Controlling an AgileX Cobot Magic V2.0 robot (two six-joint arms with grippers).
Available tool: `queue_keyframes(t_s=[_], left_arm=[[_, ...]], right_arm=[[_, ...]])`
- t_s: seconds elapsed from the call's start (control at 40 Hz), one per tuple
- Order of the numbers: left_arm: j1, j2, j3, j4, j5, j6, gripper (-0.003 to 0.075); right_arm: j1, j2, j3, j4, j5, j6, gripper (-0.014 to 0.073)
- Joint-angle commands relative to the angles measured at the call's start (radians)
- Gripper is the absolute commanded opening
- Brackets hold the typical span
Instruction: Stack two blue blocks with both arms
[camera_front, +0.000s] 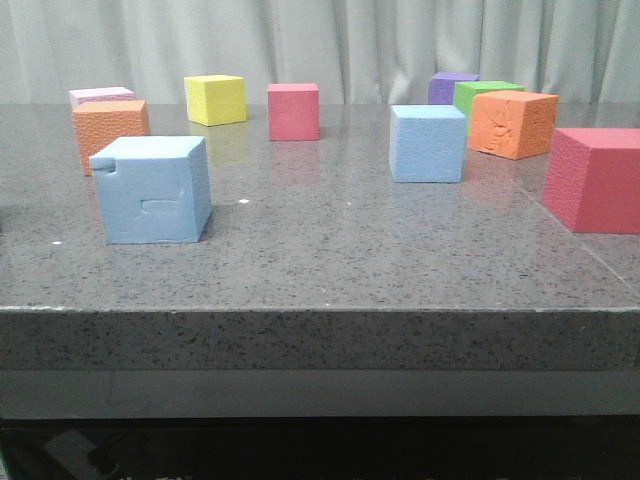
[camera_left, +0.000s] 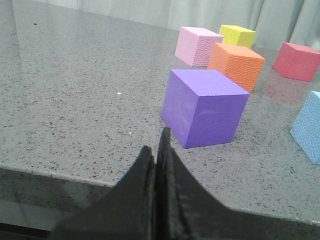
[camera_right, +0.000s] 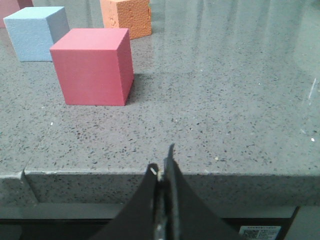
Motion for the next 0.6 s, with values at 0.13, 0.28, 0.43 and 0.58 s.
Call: queue_keyframes(t_s=[0.13, 0.28, 0.43, 0.58], left_arm=[[0.004, -0.022, 0.036, -0.011, -0.085, -0.004, -0.0018], [0.004, -0.022, 0.036, -0.011, -0.085, -0.004, -0.0018], [0.004, -0.022, 0.036, -0.011, -0.085, -0.004, -0.0018], [0.004, -0.022, 0.036, -0.011, -0.085, -0.004, -0.0018]], right_arm=[[-0.005, -0.019, 0.000, -0.001, -0.079, -0.009, -0.0069], [-0.005, -0.019, 0.000, -0.001, -0.079, -0.009, -0.0069], [-0.005, -0.019, 0.000, -0.001, -0.079, -0.009, -0.0069], [-0.005, -0.019, 0.000, -0.001, -0.091, -0.009, -0.0069]])
